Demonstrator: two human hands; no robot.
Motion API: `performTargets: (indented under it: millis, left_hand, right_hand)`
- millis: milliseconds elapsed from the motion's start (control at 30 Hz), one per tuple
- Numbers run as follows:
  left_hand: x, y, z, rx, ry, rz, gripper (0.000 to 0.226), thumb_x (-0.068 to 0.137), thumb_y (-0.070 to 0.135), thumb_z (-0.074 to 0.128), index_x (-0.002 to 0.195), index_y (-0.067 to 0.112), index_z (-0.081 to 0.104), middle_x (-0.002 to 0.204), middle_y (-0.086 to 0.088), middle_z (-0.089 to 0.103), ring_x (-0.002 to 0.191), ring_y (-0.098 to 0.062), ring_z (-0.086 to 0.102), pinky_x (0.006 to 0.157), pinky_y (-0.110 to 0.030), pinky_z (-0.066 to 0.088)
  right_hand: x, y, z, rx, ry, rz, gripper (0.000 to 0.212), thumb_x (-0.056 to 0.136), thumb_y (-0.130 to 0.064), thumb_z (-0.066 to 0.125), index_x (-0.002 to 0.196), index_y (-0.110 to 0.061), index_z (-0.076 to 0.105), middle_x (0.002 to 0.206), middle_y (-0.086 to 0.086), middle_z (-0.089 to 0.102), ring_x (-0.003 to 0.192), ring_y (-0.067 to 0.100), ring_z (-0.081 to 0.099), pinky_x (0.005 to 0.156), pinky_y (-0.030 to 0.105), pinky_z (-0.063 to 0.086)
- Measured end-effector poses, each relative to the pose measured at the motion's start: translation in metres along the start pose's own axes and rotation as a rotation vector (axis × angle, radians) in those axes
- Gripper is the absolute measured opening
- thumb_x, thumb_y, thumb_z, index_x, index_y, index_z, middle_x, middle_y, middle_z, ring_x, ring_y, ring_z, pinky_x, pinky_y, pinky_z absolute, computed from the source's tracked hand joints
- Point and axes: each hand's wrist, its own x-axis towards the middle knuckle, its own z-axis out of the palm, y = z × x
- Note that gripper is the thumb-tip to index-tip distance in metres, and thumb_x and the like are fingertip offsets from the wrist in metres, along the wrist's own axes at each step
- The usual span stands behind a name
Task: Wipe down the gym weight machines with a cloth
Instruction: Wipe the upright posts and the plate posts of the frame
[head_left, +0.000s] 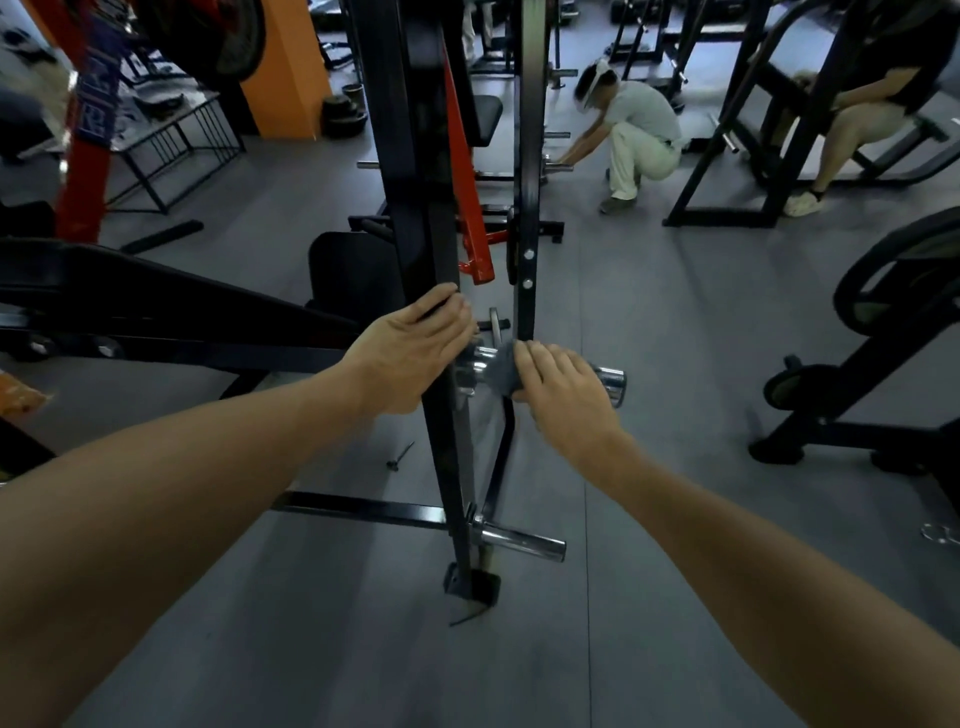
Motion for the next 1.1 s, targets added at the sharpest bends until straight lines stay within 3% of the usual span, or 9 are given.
performTargets:
  millis: [200,400,533,667,733,833,900,967,1100]
  left_hand:
    - [0.002,0.001,-0.009,-0.031,-0.035,-0.022,0.083,0.095,0.04,0.035,0.159,-0.001,0.0,0.167,-0.022,0.008,0.156,-0.037,-0.001,0.118,-0.056,-0.024]
    - [0.003,0.001,-0.014,-0.062,-0.076,-0.027,0.089,0.094,0.043,0.041,0.16,0.001,0.0,0.167,-0.022,0.005,0.156,-0.036,-0.003,0.116,-0.055,-0.027]
    - [-0.002,-0.014,-0.011,0.053,-0.052,0.009,0.076,0.1,0.036,0.028,0.159,0.003,-0.007,0.168,-0.02,-0.005,0.156,-0.036,-0.009,0.124,-0.051,-0.014]
    - [-0.019,-0.048,-0.015,0.244,0.081,-0.06,0.075,0.1,0.026,0.024,0.155,-0.004,-0.016,0.163,-0.029,-0.021,0.152,-0.042,-0.019,0.125,-0.051,-0.007]
    - [-0.027,-0.071,-0.022,0.281,0.146,-0.117,0.073,0.1,0.022,0.022,0.155,-0.005,-0.017,0.163,-0.028,-0.02,0.154,-0.039,-0.015,0.127,-0.047,0.001]
    - [-0.034,-0.101,-0.038,0.343,0.193,-0.159,0.07,0.099,0.021,0.019,0.157,-0.003,-0.013,0.165,-0.026,-0.015,0.156,-0.035,-0.008,0.127,-0.041,0.011]
    - [-0.039,-0.115,-0.045,0.339,0.19,-0.16,0.07,0.095,0.019,0.013,0.157,-0.004,-0.014,0.165,-0.025,-0.016,0.156,-0.034,-0.008,0.126,-0.04,0.012]
    - [-0.042,-0.12,-0.049,0.334,0.175,-0.138,0.072,0.096,0.018,0.016,0.156,-0.004,-0.016,0.165,-0.024,-0.019,0.155,-0.033,-0.011,0.127,-0.042,0.009]
    - [-0.044,-0.127,-0.053,0.287,0.145,-0.098,0.075,0.092,0.021,0.014,0.155,-0.004,-0.019,0.163,-0.025,-0.025,0.154,-0.034,-0.017,0.127,-0.043,0.005]
  right_hand:
    - [-0.057,0.062,0.006,0.096,0.07,0.128,0.062,0.092,-0.019,0.07,0.144,0.006,0.046,0.141,0.024,0.053,0.131,0.041,0.052,0.104,0.053,0.049]
    - [-0.012,0.01,-0.008,0.177,-0.035,0.19,0.05,0.094,-0.024,0.066,0.137,0.0,0.056,0.135,0.017,0.062,0.128,0.034,0.055,0.113,0.048,0.041]
    - [0.024,-0.021,-0.018,0.395,-0.018,0.324,0.024,0.103,-0.027,0.052,0.111,-0.01,0.068,0.108,0.007,0.071,0.104,0.027,0.065,0.094,0.038,0.046]
    - [0.051,-0.025,-0.05,0.897,0.025,0.825,0.033,0.109,-0.031,0.04,0.099,-0.013,0.064,0.084,0.001,0.061,0.075,0.016,0.059,0.06,0.023,0.037]
    - [0.071,-0.031,-0.069,1.262,0.199,1.043,0.035,0.109,-0.035,0.039,0.099,-0.014,0.065,0.083,-0.005,0.06,0.079,0.013,0.059,0.062,0.021,0.04]
    - [0.1,-0.07,-0.091,1.479,0.313,0.868,0.036,0.109,-0.04,0.038,0.12,-0.02,0.066,0.104,-0.007,0.067,0.104,0.014,0.063,0.09,0.031,0.05]
    - [0.103,-0.107,-0.083,1.374,0.29,0.675,0.039,0.11,-0.039,0.034,0.139,-0.023,0.055,0.127,-0.008,0.062,0.118,0.008,0.057,0.103,0.026,0.042]
    - [0.091,-0.129,-0.058,1.246,0.275,0.643,0.043,0.11,-0.037,0.032,0.143,-0.016,0.049,0.134,-0.004,0.056,0.123,0.007,0.051,0.103,0.019,0.036]
    - [0.083,-0.132,-0.034,1.111,0.216,0.698,0.043,0.107,-0.023,0.039,0.126,0.011,0.057,0.116,0.014,0.06,0.107,0.002,0.052,0.096,0.017,0.039]
